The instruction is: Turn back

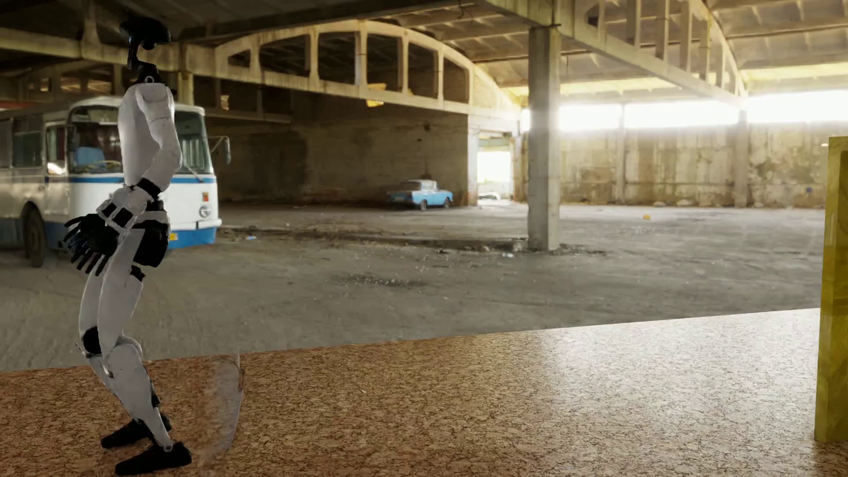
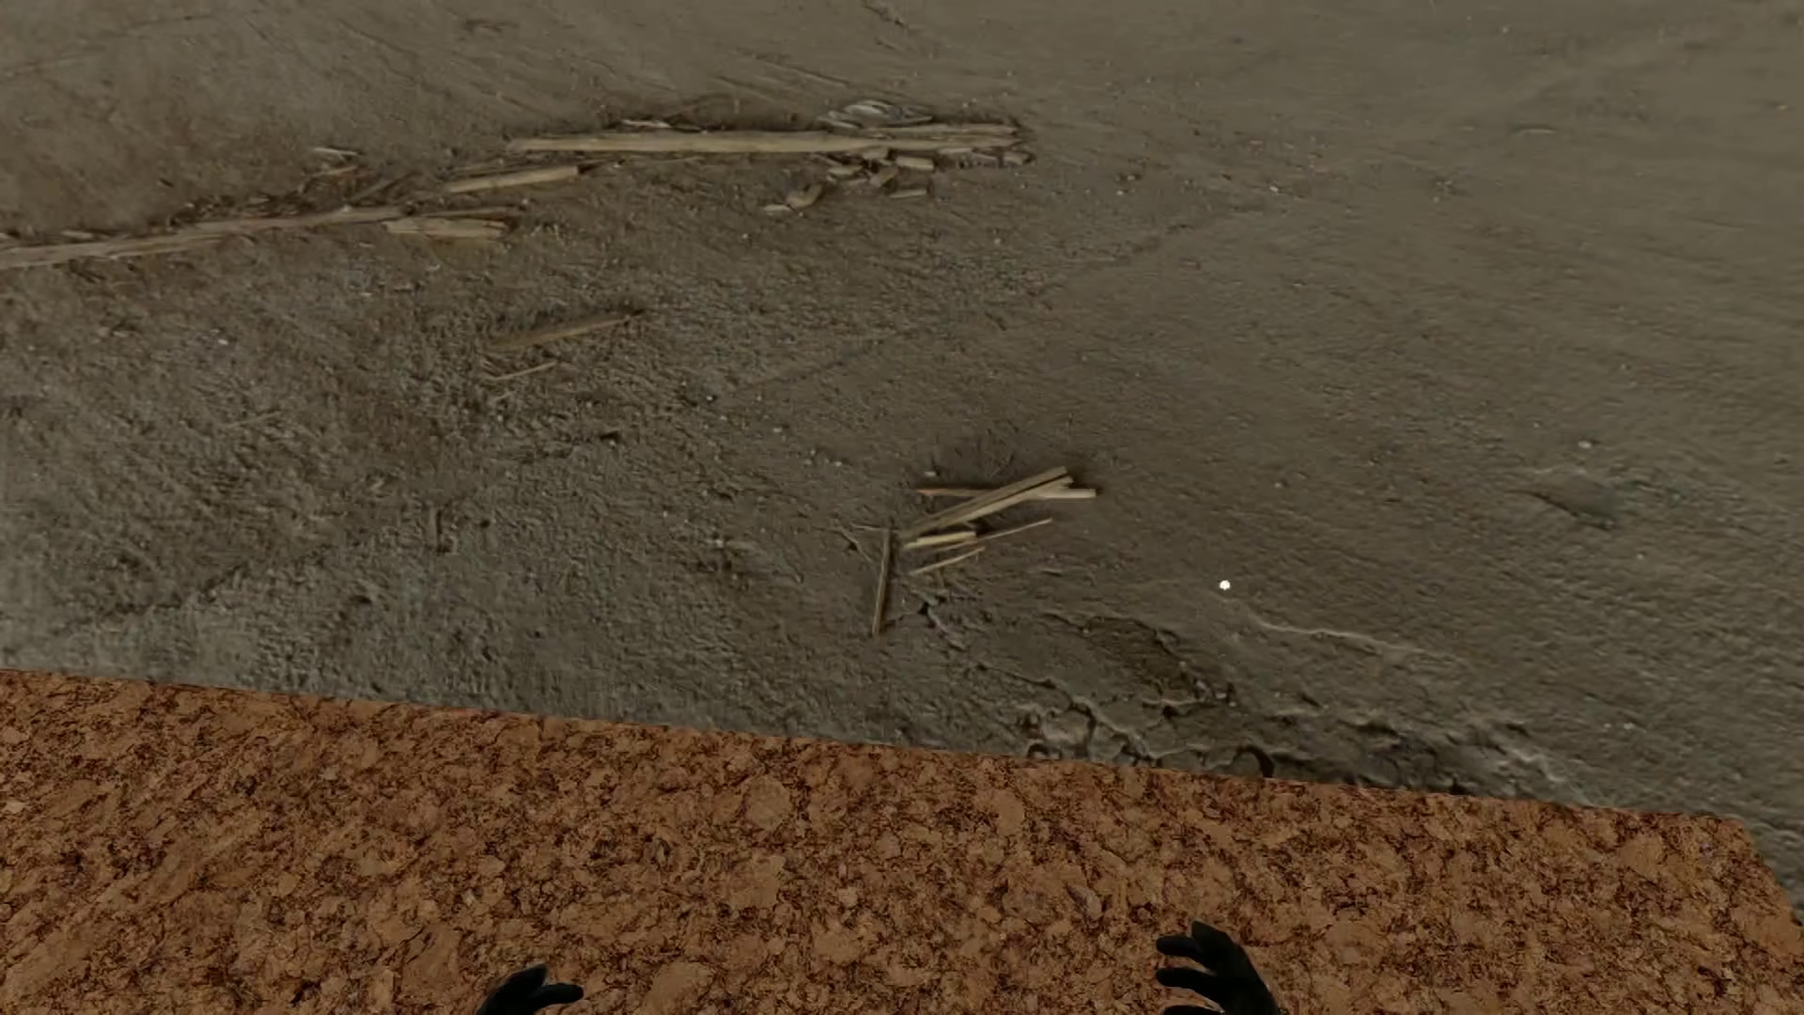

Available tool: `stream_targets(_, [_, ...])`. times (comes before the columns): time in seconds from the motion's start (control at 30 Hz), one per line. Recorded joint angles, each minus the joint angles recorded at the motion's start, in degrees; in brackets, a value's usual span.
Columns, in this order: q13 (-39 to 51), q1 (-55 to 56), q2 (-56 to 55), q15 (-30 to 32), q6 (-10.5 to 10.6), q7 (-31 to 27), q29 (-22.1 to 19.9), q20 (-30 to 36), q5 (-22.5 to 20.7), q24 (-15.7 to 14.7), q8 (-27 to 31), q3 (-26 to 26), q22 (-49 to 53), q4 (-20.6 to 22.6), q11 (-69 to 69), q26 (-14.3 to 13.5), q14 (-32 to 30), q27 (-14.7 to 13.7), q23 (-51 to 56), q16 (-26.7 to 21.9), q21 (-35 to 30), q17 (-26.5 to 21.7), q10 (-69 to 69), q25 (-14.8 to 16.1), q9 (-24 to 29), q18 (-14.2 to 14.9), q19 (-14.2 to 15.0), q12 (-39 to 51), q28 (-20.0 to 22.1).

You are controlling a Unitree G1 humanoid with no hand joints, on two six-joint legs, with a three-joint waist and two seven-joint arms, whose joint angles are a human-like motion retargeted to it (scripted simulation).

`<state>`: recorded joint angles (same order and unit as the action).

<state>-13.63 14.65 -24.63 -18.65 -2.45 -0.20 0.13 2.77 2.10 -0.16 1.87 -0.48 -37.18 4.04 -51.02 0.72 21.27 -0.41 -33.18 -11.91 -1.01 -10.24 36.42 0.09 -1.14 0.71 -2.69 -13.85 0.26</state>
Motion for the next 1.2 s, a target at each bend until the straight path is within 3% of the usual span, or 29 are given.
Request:
stream_targets(0.03, [-2.46, 0.73, 1.66, -5.87, 0.40, -2.54, 0.06, 1.51, -0.19, 0.12, -0.23, 1.72, 0.45, 1.57, 4.80, 3.33, 1.73, 0.16, -4.26, 1.60, -3.11, 0.42, 2.02, -0.44, -0.61, -2.51, -2.77, 2.63, 0.69])
stream_targets(0.07, [-2.40, 1.66, 3.81, -4.44, 2.12, -3.68, 0.71, 1.67, 0.01, 0.31, -1.72, 3.19, -0.32, 1.29, 7.21, 4.93, 3.52, 1.60, -6.33, 2.92, -2.74, 0.99, 4.92, -1.80, -0.51, -2.10, 3.45, 3.22, 1.93])
stream_targets(0.13, [2.91, 3.74, 3.53, -6.46, 3.93, -1.83, 1.09, 0.80, 0.97, 1.07, -4.42, 4.65, -1.86, -0.13, 3.95, 6.28, 6.07, 4.76, -2.35, 1.75, -5.21, 0.83, 9.47, -4.35, 2.06, -3.23, 3.99, 1.45, 5.30])
stream_targets(0.17, [4.39, 4.50, 0.77, -4.55, 4.30, -2.49, 0.58, -0.48, 1.39, 1.77, -5.13, 5.66, -3.53, 0.03, -1.57, 6.95, 6.82, 4.76, -1.06, 2.18, -5.50, 2.36, 10.88, -4.57, 3.13, -3.37, 3.11, 0.99, 7.32])
stream_targets(0.23, [2.36, 3.25, -1.81, -2.06, 2.54, -5.29, 1.29, -0.42, 1.54, 2.55, -2.69, 7.92, -3.07, 1.85, -3.55, 7.12, 6.08, 2.16, -6.18, 0.95, -3.50, 2.11, 8.57, -3.48, 3.46, -3.41, -4.64, -0.38, 10.85])
stream_targets(0.27, [1.91, 3.30, -0.35, -4.02, 2.08, -6.73, 2.92, 0.27, 2.70, 2.58, -1.46, 8.42, -3.24, 2.62, 4.63, 6.38, 6.24, 2.30, -6.04, 1.18, 0.42, 0.66, 8.46, -3.09, 3.39, -3.32, -0.43, -0.31, 12.53])
stream_targets(0.3, [2.20, 3.25, 1.32, -3.52, 2.46, -5.97, 3.79, 1.04, 3.18, 2.37, -2.60, 8.75, -1.11, 1.67, 6.78, 6.60, 6.93, 2.53, -5.94, 2.99, -1.09, -1.71, 8.79, -2.46, 3.39, -3.50, 7.24, -0.66, 13.57])
stream_targets(0.37, [2.86, 3.37, 3.19, -5.03, 1.86, -0.60, 3.74, -0.26, 4.11, 1.16, -5.45, 8.26, -1.16, -1.57, 7.21, 5.97, 7.43, 2.80, -2.23, 2.12, -2.89, 0.22, 8.75, -0.68, 3.60, -2.52, 7.06, 0.62, 12.43])
stream_targets(0.43, [4.99, 3.85, 3.02, -5.75, 3.33, 0.55, 2.73, -2.19, 4.34, 1.28, -7.16, 8.38, -2.78, -3.53, 2.52, 4.66, 10.18, 1.31, -1.78, 1.92, -5.24, 1.31, 12.01, 0.09, 3.88, -2.35, 7.37, 0.69, 9.89])
stream_targets(0.47, [5.03, 3.24, -0.52, -1.02, 3.26, -0.78, 2.15, -1.77, 4.87, 1.93, -6.17, 6.94, -4.54, -2.56, -5.72, 4.47, 10.35, 0.26, -1.92, 1.11, -7.12, 1.58, 11.85, -0.14, 4.11, -3.51, 5.34, 0.77, 9.07])
stream_targets(0.5, [3.67, 2.60, -4.19, 2.54, 2.25, -2.27, 2.53, -1.88, 3.40, 2.51, -3.45, 6.40, -5.21, -1.60, -11.09, 3.79, 9.88, -0.52, -3.59, 0.12, -5.48, 1.83, 10.31, -0.60, 3.29, -3.53, -3.63, 0.58, 8.91])
stream_targets(0.53, [3.43, 1.07, -5.97, 1.30, 1.33, -3.84, 3.66, -1.81, 1.57, 3.01, -1.68, 5.64, -6.06, -0.95, -12.36, 2.94, 9.53, -0.10, -3.71, -0.81, -2.45, 1.75, 8.78, -1.37, 3.45, -3.38, -9.93, 0.96, 9.25])
stream_targets(0.57, [3.53, 0.75, -7.84, -2.48, 0.48, -4.82, 5.43, -0.25, 0.17, 3.56, -1.39, 4.44, -5.01, -0.66, -10.94, 2.88, 9.92, 1.16, -0.19, -2.04, -0.49, 0.55, 8.68, -2.66, 3.36, -3.15, -9.67, 0.96, 10.01])
stream_targets(0.6, [3.13, 0.61, -7.31, -5.22, -0.41, -6.04, 6.88, 1.21, -0.19, 3.90, -0.84, 4.28, -3.20, 0.23, -5.14, 3.93, 10.64, 0.91, -1.59, -0.26, 0.15, -0.91, 9.69, -4.05, 3.15, -2.93, -7.69, 1.70, 10.94])
stream_targets(0.63, [2.23, 1.16, -4.44, -2.06, -1.15, -5.74, 7.75, 1.89, 1.54, 3.87, -0.67, 4.66, -1.67, 0.53, 2.65, 5.05, 11.27, 0.21, -4.99, 2.18, -0.81, -2.48, 12.04, -4.78, 2.89, -2.09, 3.14, 2.64, 11.57])
stream_targets(0.67, [2.53, 1.43, -2.94, -2.76, -0.56, -2.95, 8.02, 1.88, 1.77, 3.18, -1.80, 6.36, 0.21, -1.50, 3.48, 4.98, 11.35, 0.76, -5.20, 2.63, -1.82, -3.30, 13.60, -4.79, 2.93, -1.16, 6.66, 1.02, 11.16])
stream_targets(0.7, [2.96, 1.81, -2.03, -3.45, 0.07, -2.55, 7.47, 0.32, 2.62, 2.30, -3.21, 6.83, -0.63, -1.85, 3.81, 5.25, 10.71, 1.19, -3.67, 2.94, -1.75, -2.54, 14.13, -4.39, 2.85, -0.41, 6.65, 0.00, 10.02])
stream_targets(0.77, [5.57, 3.37, 0.25, -4.56, 3.32, 0.21, 4.40, -1.12, 3.63, 1.09, -7.63, 9.44, -0.19, -6.43, 4.76, 7.69, 12.50, 0.80, -3.42, 2.21, -2.96, -0.60, 13.43, -2.17, 3.09, 2.99, 6.76, -0.69, 7.20])
stream_targets(0.8, [7.06, 2.85, 0.59, -5.60, 3.74, 0.09, 2.70, -1.73, 4.14, 0.91, -6.26, 10.23, -1.98, -5.71, 3.58, 7.32, 12.87, 0.21, -2.45, 1.06, -4.81, 0.32, 13.35, -0.41, 3.50, 2.84, 7.16, -1.60, 6.06])
stream_targets(0.83, [6.71, 2.26, 0.53, -5.50, 4.26, -0.92, 1.56, -1.14, 4.39, 0.52, -5.09, 10.44, -3.22, -4.66, 1.89, 7.41, 12.71, -0.79, -1.20, -0.49, -5.10, 1.07, 12.68, 1.00, 3.64, 0.25, 7.71, -1.97, 5.41])
stream_targets(0.87, [6.32, 0.84, -0.09, -4.17, 4.44, -1.88, 1.08, -1.95, 4.06, -0.03, -3.58, 9.75, -4.28, -3.74, -1.63, 7.16, 12.22, -1.78, -1.61, -0.85, -5.34, 0.83, 11.29, 1.46, 4.19, -1.86, 3.12, -1.71, 5.45])
stream_targets(0.9, [3.71, 0.57, -1.02, -4.33, 3.47, -3.64, 1.54, -2.28, 3.62, -0.56, -1.50, 8.88, -3.57, -2.32, -3.03, 6.35, 11.50, -2.27, -2.05, -0.69, -3.50, 0.13, 9.79, 0.98, 3.47, -1.16, -5.10, -1.29, 6.55])
stream_targets(0.93, [2.01, -0.04, -0.03, -6.88, 2.72, -5.13, 2.53, -1.32, 3.91, -0.76, -0.62, 8.77, -2.33, -1.34, 0.70, 5.34, 11.04, -1.87, -3.60, -0.49, -1.48, -1.36, 8.68, 0.37, 3.23, -1.44, -9.29, 0.09, 8.17])
stream_targets(0.97, [0.92, 0.87, 3.17, -7.12, 2.31, -5.01, 3.33, 0.11, 5.91, -0.51, -1.47, 8.07, -0.43, -1.31, 5.67, 4.17, 10.10, -0.50, -4.60, 0.60, -1.30, -2.52, 10.66, -0.08, 3.08, -0.85, 8.25, 1.14, 10.11])
stream_targets(1.03, [2.27, 3.63, 5.19, -7.60, 2.54, -1.56, 2.69, 0.93, 6.65, -0.25, -4.07, 7.06, -0.06, -3.49, 7.29, 3.43, 7.64, 2.55, -3.33, 3.86, -3.85, -0.82, 15.19, -1.24, 2.65, 1.34, 9.98, 0.57, 12.16])
stream_targets(1.1, [4.80, 4.77, 5.25, -6.93, 4.02, 2.72, 1.10, -2.46, 7.16, -0.08, -6.46, 7.97, -1.61, -7.27, 2.72, 5.07, 10.29, 2.86, -2.78, 2.40, -6.34, 0.16, 12.70, -2.21, 3.59, 3.10, 9.81, 1.01, 10.09])
stream_targets(1.13, [5.90, 4.01, 1.91, -2.40, 4.19, 1.44, 0.40, -3.53, 7.41, 0.19, -5.55, 7.67, -3.79, -6.47, -5.91, 4.34, 10.49, 2.96, -1.15, 0.15, -6.38, 1.55, 12.67, -2.14, 4.45, -0.40, 8.11, 0.30, 9.07])
stream_targets(1.17, [5.55, 3.89, -2.54, 5.24, 3.54, -0.48, 0.48, -2.87, 6.35, 0.38, -2.58, 7.71, -5.76, -5.17, -13.43, 3.40, 9.96, 2.55, -1.11, -1.44, -6.99, 1.53, 11.66, -1.90, 3.86, -0.41, 1.97, -0.42, 8.97])
stream_targets(1.2, [3.77, 3.07, -4.26, 4.13, 2.83, -2.71, 2.27, -2.02, 4.76, 0.55, -0.66, 8.53, -4.42, -4.01, -13.23, 3.36, 9.40, 2.14, -1.05, -1.63, -3.36, 0.10, 10.35, -1.70, 3.58, -0.87, -3.70, -0.95, 9.53])
